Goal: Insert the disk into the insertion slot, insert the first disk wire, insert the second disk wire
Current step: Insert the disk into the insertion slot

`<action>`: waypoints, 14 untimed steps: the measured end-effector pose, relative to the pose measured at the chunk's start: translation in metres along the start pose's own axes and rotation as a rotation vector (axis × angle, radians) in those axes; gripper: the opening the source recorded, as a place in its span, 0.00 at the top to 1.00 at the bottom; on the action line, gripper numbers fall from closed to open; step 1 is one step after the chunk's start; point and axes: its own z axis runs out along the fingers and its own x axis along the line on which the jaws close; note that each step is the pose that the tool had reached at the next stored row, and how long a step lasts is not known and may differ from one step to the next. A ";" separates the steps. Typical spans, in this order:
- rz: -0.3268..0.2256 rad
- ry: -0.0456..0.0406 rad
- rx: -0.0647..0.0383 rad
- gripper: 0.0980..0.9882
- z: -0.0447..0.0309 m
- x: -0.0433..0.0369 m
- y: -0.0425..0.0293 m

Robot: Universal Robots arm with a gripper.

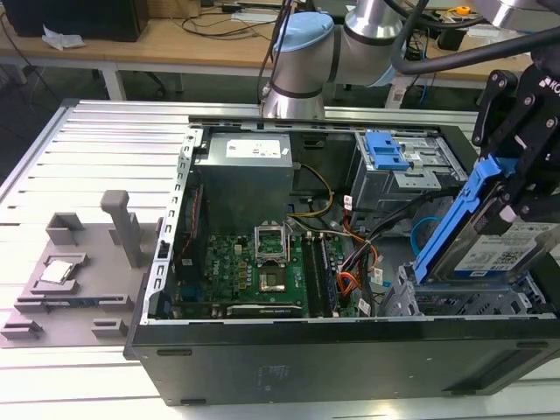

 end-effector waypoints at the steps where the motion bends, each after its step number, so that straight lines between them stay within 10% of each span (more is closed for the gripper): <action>1: 0.000 -0.0008 0.000 0.70 0.0008 -0.0008 0.0000; 14: -0.004 -0.0029 -0.001 0.70 0.0198 -0.0030 -0.0006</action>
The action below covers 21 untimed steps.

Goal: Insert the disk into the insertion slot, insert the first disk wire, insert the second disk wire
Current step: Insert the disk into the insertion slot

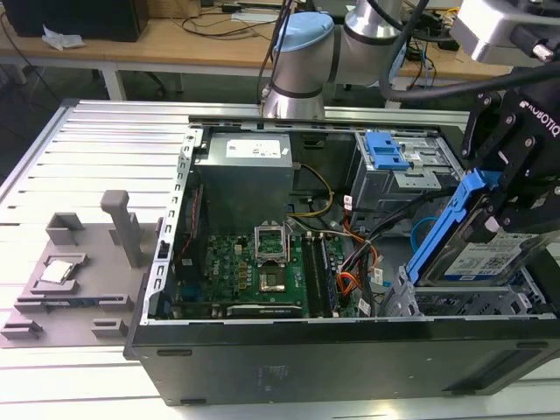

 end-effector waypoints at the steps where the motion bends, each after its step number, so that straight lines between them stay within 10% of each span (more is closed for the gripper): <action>1: 0.000 0.0002 0.000 0.70 0.0024 0.0001 -0.0001; 14: 0.000 0.0001 -0.001 0.70 0.0284 0.0008 -0.0011; 21: 0.000 0.0009 -0.001 0.70 0.0294 0.0009 -0.0012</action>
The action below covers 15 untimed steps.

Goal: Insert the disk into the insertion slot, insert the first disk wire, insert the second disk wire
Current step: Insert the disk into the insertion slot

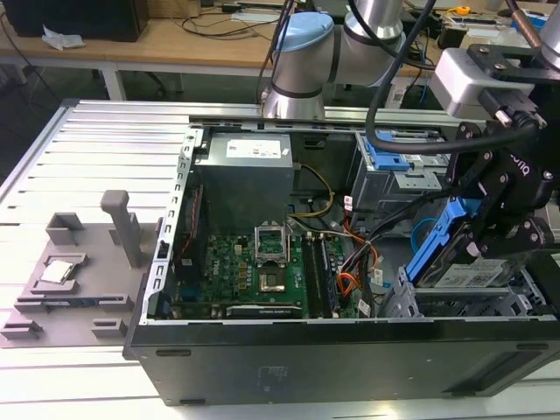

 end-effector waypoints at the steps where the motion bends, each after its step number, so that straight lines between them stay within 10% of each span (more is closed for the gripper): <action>1: 0.000 -0.0006 0.000 0.68 0.0001 -0.0001 0.0000; 7: 0.000 -0.0007 0.000 0.63 0.0003 -0.0001 0.0000; 11: 0.000 -0.0008 0.000 0.97 0.0004 -0.0001 0.0000; 15: 0.000 -0.0007 0.000 0.99 0.0005 -0.0001 0.0000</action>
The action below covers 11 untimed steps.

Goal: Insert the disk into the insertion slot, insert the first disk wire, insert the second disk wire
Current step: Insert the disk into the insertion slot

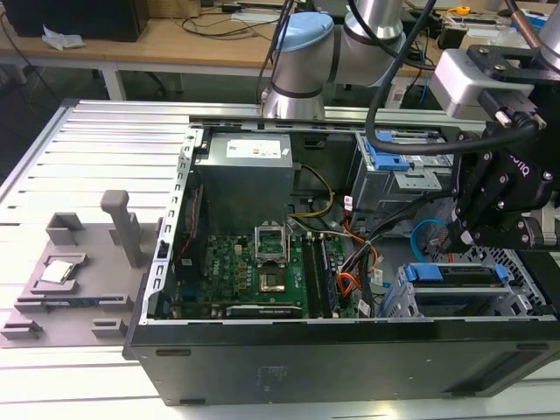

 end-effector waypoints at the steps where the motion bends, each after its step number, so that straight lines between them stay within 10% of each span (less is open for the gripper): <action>1: 0.000 0.0000 0.000 0.99 0.0001 0.0000 0.0000; 11: 0.000 0.0000 0.000 0.99 -0.0006 -0.0011 -0.0186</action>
